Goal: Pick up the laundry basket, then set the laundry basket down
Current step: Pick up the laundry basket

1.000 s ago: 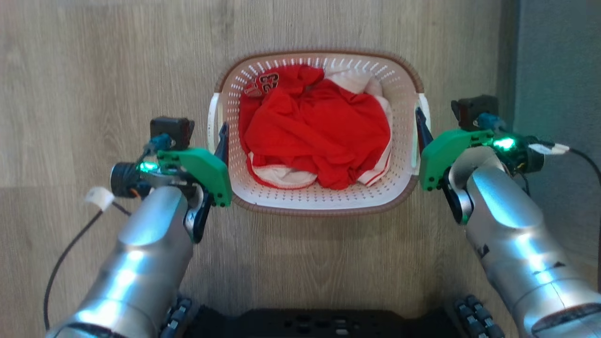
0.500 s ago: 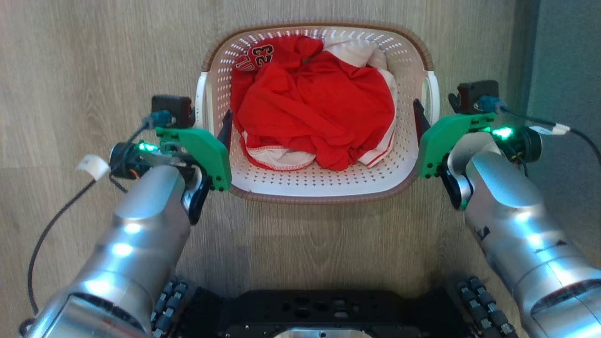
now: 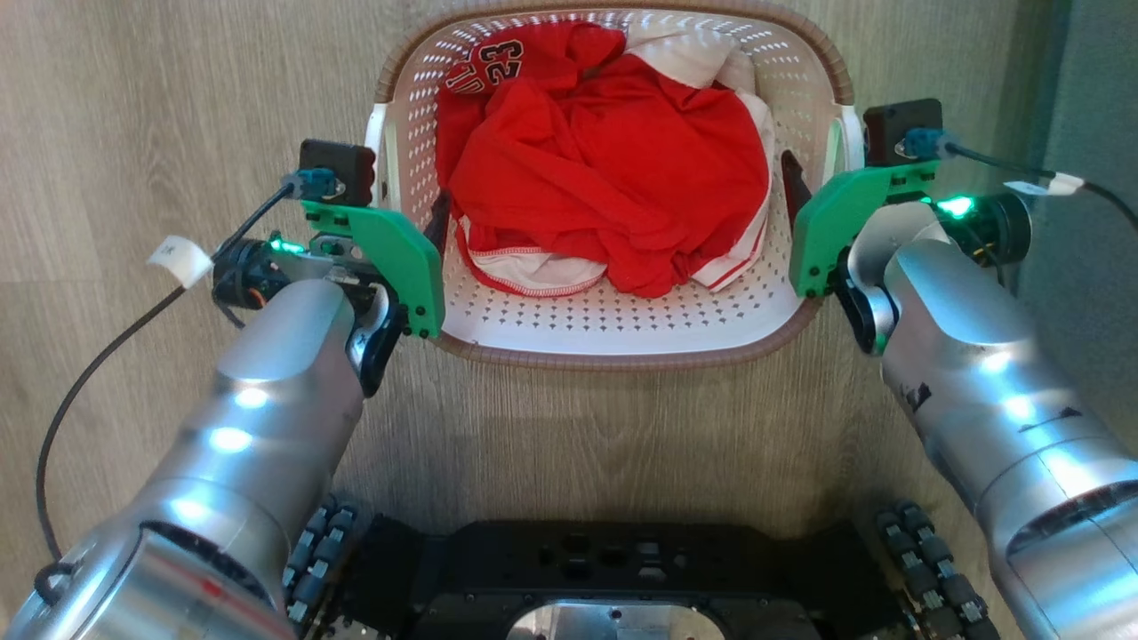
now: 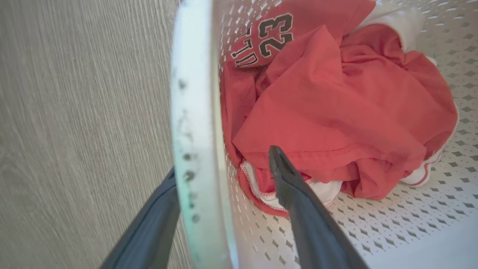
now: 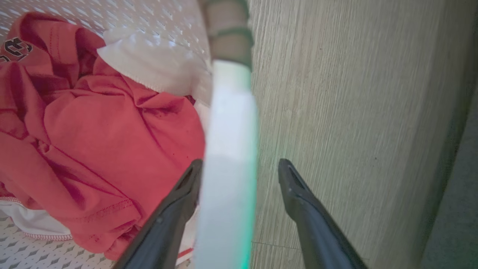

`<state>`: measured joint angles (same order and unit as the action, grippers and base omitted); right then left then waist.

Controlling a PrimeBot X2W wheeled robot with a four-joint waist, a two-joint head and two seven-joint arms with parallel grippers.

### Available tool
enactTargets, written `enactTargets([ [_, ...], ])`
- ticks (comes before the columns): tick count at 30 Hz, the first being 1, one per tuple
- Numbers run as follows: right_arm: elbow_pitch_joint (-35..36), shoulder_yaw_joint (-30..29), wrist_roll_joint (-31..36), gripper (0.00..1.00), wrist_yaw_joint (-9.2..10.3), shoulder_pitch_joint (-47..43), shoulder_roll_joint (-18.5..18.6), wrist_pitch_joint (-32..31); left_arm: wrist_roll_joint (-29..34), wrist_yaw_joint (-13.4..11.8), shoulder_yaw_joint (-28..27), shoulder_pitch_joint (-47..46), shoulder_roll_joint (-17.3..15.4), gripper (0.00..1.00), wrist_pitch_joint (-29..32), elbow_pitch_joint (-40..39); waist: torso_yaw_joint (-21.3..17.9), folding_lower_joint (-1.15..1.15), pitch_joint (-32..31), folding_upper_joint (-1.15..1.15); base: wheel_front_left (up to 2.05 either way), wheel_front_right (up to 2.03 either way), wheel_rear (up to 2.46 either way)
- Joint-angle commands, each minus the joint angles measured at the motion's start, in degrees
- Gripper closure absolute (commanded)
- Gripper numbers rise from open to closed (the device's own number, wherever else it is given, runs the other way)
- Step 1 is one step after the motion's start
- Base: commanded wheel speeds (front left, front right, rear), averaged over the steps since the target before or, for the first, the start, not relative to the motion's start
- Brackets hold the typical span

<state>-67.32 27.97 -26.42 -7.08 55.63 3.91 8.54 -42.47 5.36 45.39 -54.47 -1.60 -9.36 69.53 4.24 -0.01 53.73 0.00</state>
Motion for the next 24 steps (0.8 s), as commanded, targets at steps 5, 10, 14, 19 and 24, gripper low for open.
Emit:
enactTargets([
  [5,0.49,2.52,-2.78,0.00,-0.41,-1.46,-1.03,-0.77,-2.29,-0.26,1.68,-0.54,-1.28,0.00,0.38,-0.05,0.39,0.01,0.85,0.00,0.00,0.00,0.00],
  [10,0.06,3.69,-4.33,0.00,-0.41,-0.74,-0.85,-0.91,-3.87,-0.44,3.63,-1.40,-1.28,0.00,0.29,-0.15,0.72,0.01,1.38,0.00,0.00,0.00,0.00],
  [14,-0.38,4.59,-5.23,0.00,-0.41,-0.42,-0.59,-0.67,-5.38,-0.63,4.87,-1.69,-1.28,0.00,0.29,-0.10,1.01,0.01,1.60,0.00,0.00,0.00,0.00],
  [19,-0.81,5.70,-6.47,0.52,-0.41,-0.23,-0.20,-0.78,-7.53,-0.49,6.35,-1.87,-1.28,0.52,0.90,-0.35,1.39,0.01,1.87,0.00,0.00,0.00,0.00],
  [24,-0.90,6.73,-7.57,1.00,-0.41,0.03,0.29,-0.28,-9.94,-0.19,7.69,-1.94,-1.28,1.00,2.09,-0.72,1.71,0.01,2.08,0.00,0.00,0.00,0.00],
])
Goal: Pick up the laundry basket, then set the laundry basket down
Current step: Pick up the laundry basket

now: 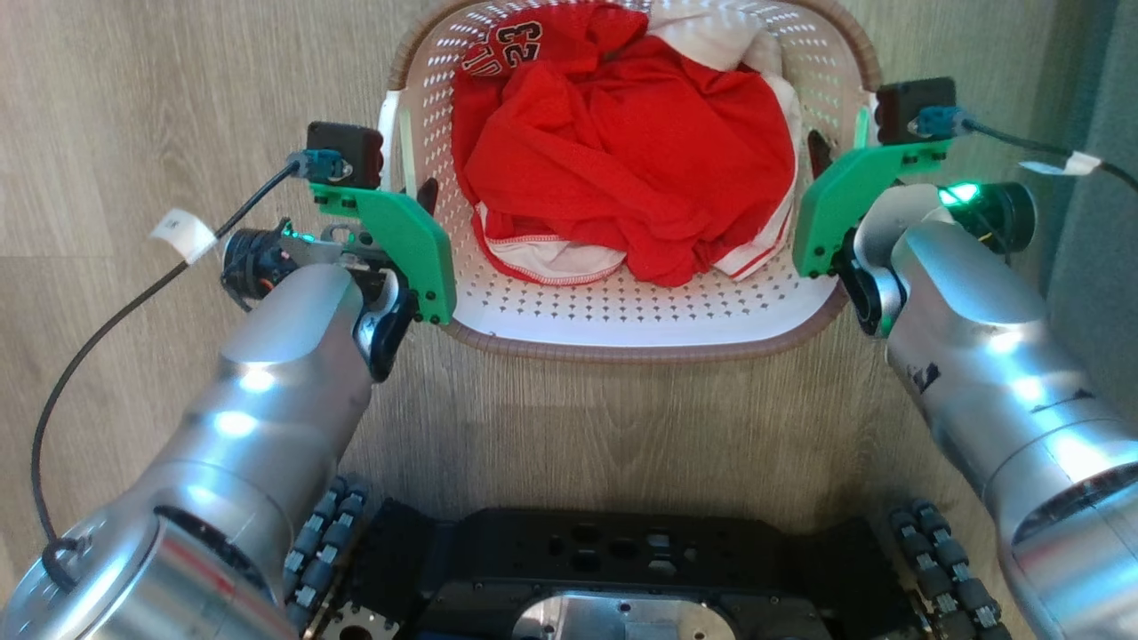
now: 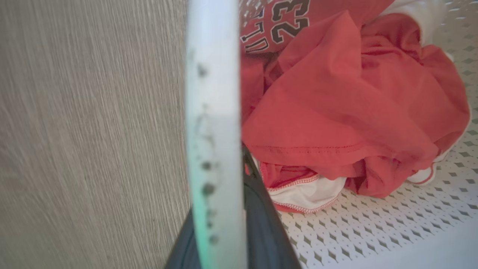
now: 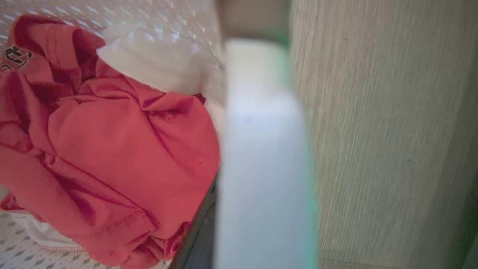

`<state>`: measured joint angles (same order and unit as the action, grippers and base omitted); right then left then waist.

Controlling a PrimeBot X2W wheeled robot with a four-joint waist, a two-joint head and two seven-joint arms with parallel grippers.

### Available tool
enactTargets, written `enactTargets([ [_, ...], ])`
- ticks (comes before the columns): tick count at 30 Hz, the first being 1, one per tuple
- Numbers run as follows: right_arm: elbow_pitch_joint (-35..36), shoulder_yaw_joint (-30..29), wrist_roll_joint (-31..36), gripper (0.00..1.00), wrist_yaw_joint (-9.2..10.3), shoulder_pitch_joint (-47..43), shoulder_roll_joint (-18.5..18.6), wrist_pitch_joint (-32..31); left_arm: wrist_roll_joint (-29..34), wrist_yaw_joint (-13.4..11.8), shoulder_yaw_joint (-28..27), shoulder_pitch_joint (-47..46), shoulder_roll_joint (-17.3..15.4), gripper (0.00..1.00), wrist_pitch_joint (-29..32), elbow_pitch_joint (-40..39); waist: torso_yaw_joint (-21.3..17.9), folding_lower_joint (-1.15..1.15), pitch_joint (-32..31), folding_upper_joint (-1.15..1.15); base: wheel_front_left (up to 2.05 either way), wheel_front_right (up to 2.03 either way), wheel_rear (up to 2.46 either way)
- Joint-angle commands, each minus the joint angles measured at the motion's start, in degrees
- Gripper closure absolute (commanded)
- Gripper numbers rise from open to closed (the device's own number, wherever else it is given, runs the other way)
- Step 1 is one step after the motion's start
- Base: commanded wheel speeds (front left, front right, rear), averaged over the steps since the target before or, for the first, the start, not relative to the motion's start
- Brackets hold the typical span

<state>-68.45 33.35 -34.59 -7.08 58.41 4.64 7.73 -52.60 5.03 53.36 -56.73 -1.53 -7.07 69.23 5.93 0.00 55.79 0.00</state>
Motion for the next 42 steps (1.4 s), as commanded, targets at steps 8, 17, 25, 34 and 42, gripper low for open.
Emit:
enactTargets([
  [8,-0.26,3.12,-1.07,1.00,-0.41,-2.73,-0.08,0.04,-2.74,0.16,2.12,0.18,-1.35,1.00,0.08,-0.54,0.18,0.00,-0.55,0.00,0.00,0.00,0.00],
  [17,-0.33,5.65,-4.23,1.00,-0.41,-4.22,0.46,-4.80,-4.95,1.15,6.32,1.11,-1.34,1.00,2.23,-1.77,0.28,0.00,-4.26,0.00,0.00,0.00,0.00],
  [25,0.64,8.92,-7.88,1.00,-0.41,-7.20,0.19,-12.88,-6.91,2.31,11.21,3.60,-1.34,1.00,8.89,-1.82,-0.67,0.00,-11.78,0.00,0.00,0.00,0.00],
  [34,2.04,12.77,-12.19,1.00,-0.41,-10.46,0.20,-22.49,-9.48,2.44,16.01,7.86,-1.38,1.00,14.06,-3.83,-1.28,0.00,-22.52,0.00,0.00,0.00,0.00],
  [42,3.75,15.36,-15.25,1.00,-0.41,-13.75,0.10,-25.41,-10.92,2.45,18.11,11.72,-2.75,1.00,15.87,-5.33,-1.01,0.00,-30.94,0.00,0.00,0.00,0.00],
])
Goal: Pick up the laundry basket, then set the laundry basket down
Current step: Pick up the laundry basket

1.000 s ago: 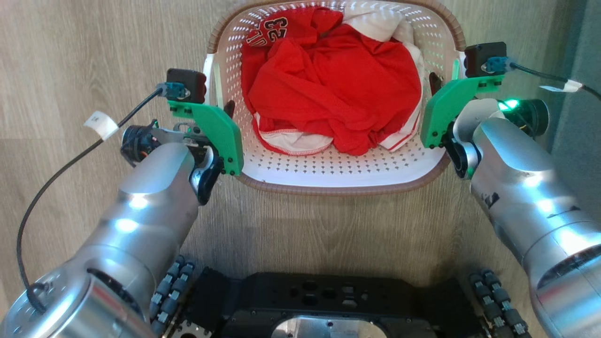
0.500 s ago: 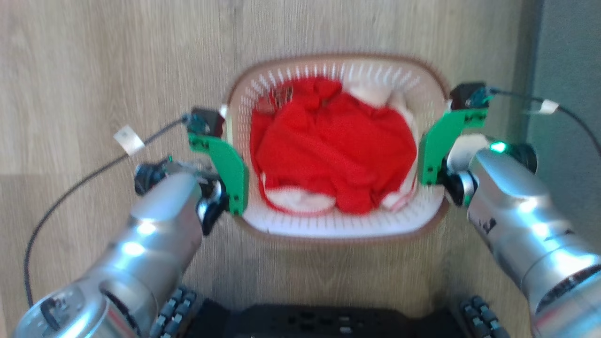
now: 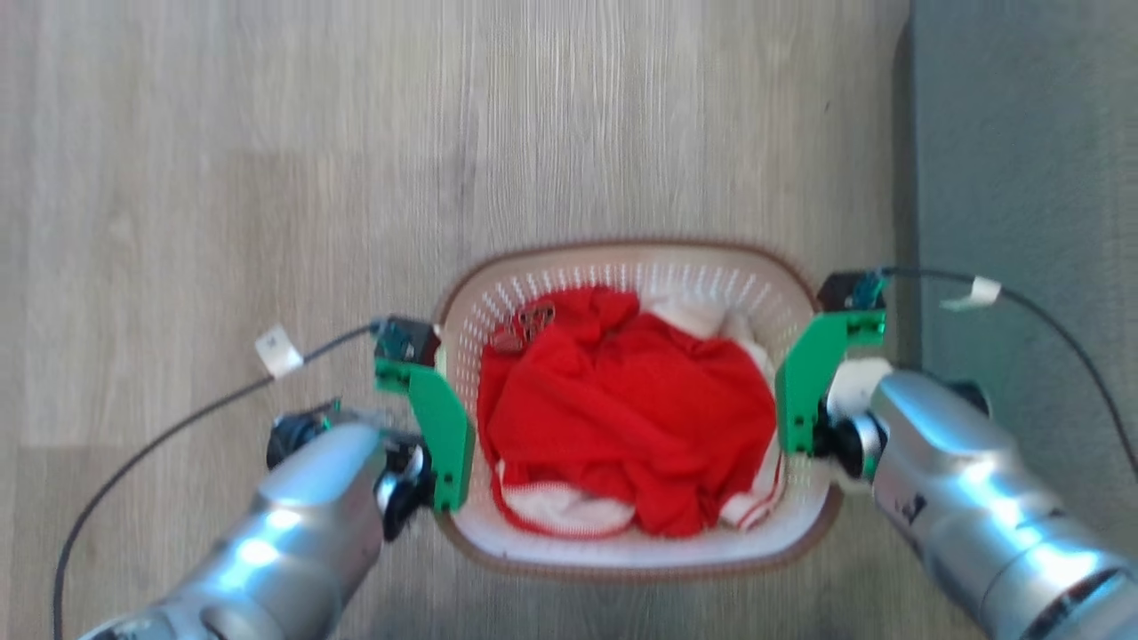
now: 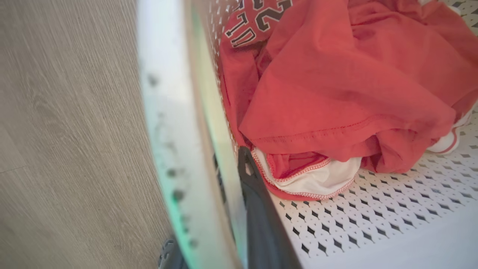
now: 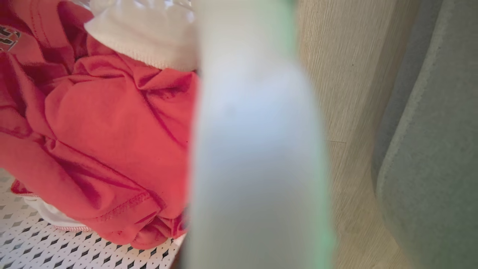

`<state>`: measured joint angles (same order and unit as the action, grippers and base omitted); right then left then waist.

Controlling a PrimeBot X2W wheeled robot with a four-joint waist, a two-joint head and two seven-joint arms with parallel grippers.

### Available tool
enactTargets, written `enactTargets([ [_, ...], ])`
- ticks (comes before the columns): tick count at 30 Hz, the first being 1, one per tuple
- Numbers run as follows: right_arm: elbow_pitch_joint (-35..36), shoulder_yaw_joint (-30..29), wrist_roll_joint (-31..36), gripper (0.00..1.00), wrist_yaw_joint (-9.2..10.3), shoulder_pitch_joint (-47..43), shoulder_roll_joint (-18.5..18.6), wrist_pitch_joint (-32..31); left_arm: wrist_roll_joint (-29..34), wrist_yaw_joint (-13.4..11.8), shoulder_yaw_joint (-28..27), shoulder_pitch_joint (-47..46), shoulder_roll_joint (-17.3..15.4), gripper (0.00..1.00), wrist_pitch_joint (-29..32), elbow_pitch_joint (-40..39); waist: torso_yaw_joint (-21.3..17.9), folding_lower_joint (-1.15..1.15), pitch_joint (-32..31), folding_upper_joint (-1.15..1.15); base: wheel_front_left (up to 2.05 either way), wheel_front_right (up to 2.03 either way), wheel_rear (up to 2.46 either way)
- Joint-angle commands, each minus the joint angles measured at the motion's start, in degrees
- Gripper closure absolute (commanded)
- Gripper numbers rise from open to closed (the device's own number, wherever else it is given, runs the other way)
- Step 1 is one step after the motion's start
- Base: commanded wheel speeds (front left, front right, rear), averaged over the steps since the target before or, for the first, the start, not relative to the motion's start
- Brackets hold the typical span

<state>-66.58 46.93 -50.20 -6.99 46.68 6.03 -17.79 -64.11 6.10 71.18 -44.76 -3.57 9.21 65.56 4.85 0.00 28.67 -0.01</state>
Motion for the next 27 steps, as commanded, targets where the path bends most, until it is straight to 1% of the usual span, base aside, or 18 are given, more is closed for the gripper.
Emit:
enactTargets([
  [1,1.99,2.03,-0.15,1.00,-0.50,-2.80,-1.36,0.19,0.22,1.38,0.41,0.52,-0.77,1.00,-0.45,-1.76,0.11,0.00,-5.09,0.01,0.00,0.00,0.00],
  [10,2.80,5.33,-3.81,1.00,-0.50,-8.83,-2.44,-0.26,-2.01,1.38,1.22,6.58,-1.71,1.00,-0.81,-1.82,-0.44,0.00,-14.62,0.01,0.00,0.00,0.00],
  [13,2.32,6.79,-4.03,1.00,-0.50,-10.50,-2.68,0.77,-2.81,1.38,1.38,8.30,-2.22,1.00,-0.11,-1.97,-0.59,0.00,-17.55,0.01,0.00,0.00,0.00],
  [17,2.22,8.25,-5.76,1.00,-0.50,-13.44,-2.97,0.01,-3.57,1.38,1.59,10.21,-3.24,1.00,1.50,-2.66,-0.47,0.00,-21.50,0.01,0.00,0.00,0.00],
  [22,2.99,9.86,-7.98,1.00,-0.50,-15.72,-3.11,-1.07,-3.65,1.38,1.82,11.93,-4.60,1.00,3.39,-3.66,-0.42,0.00,-25.34,0.01,0.00,0.00,0.00],
  [27,4.15,11.42,-10.13,1.00,-0.50,-16.64,-3.13,-1.93,-3.53,1.38,1.94,12.53,-5.48,1.00,4.69,-4.05,-0.21,0.00,-27.65,0.01,0.00,0.00,0.00],
])
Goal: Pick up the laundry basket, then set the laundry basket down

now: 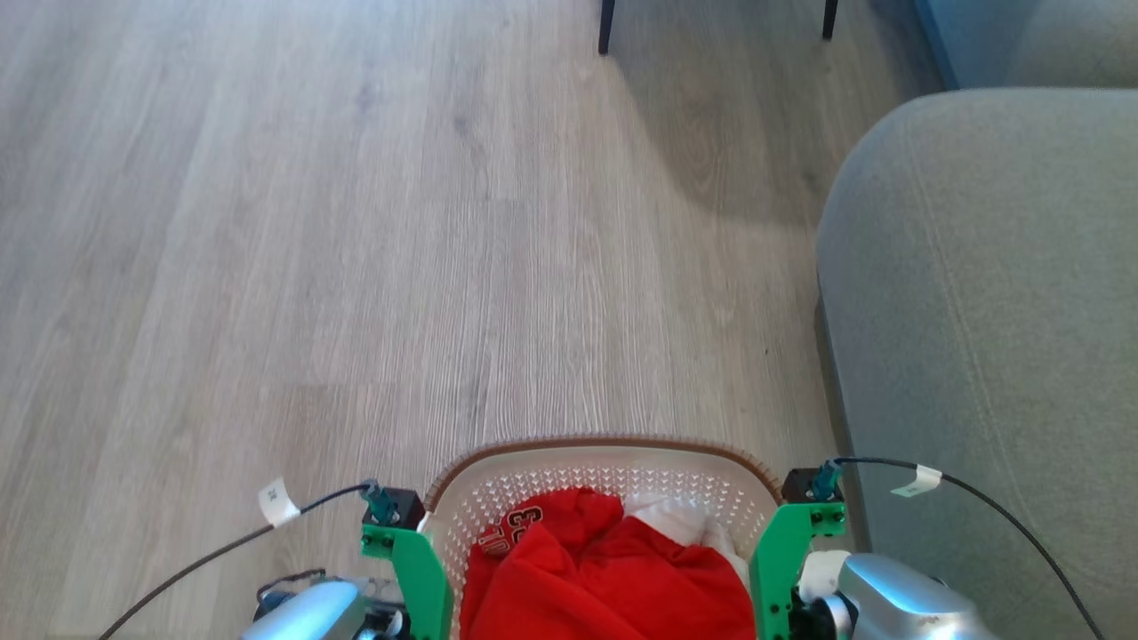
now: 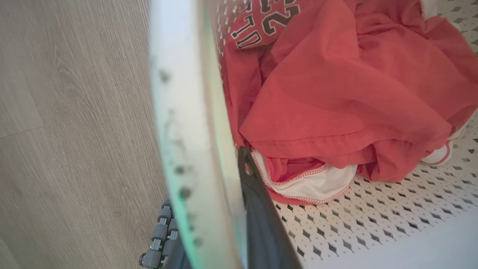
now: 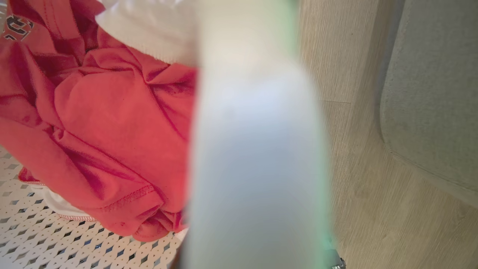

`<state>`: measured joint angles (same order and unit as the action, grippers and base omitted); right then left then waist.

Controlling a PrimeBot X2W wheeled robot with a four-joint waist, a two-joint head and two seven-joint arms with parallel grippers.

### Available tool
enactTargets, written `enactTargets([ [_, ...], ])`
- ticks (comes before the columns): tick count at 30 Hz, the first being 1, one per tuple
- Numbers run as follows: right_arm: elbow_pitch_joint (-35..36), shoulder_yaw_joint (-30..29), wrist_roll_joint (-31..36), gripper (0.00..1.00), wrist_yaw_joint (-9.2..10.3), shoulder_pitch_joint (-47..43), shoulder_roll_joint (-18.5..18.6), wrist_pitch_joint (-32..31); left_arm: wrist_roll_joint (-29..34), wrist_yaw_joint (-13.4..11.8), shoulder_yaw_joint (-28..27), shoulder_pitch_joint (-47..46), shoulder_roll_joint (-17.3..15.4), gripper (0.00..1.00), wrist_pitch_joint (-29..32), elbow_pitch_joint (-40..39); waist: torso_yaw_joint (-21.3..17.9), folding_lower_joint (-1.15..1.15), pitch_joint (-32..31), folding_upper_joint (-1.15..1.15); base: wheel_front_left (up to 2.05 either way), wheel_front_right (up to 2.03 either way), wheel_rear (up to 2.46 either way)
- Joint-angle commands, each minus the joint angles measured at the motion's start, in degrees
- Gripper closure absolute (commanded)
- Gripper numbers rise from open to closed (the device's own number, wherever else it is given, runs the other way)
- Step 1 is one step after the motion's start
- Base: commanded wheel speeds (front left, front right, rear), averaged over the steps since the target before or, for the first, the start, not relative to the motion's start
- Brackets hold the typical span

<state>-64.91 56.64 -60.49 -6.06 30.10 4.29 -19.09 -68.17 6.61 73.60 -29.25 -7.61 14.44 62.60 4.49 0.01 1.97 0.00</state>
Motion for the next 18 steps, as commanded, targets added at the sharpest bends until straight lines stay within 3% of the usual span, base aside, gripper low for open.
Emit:
enactTargets([
  [1,2.59,2.06,-0.20,1.00,-1.43,-0.24,-1.40,-0.77,0.61,0.88,-0.47,-2.84,-1.58,1.00,-0.29,-1.14,0.17,-0.01,-1.38,0.00,0.00,0.00,0.00],
  [18,2.47,6.54,-4.61,1.00,-1.43,0.07,-1.41,-0.67,0.27,0.88,-0.31,-1.16,-2.63,1.00,2.32,-3.07,-0.16,-0.01,-3.88,0.00,0.00,0.00,0.00],
])
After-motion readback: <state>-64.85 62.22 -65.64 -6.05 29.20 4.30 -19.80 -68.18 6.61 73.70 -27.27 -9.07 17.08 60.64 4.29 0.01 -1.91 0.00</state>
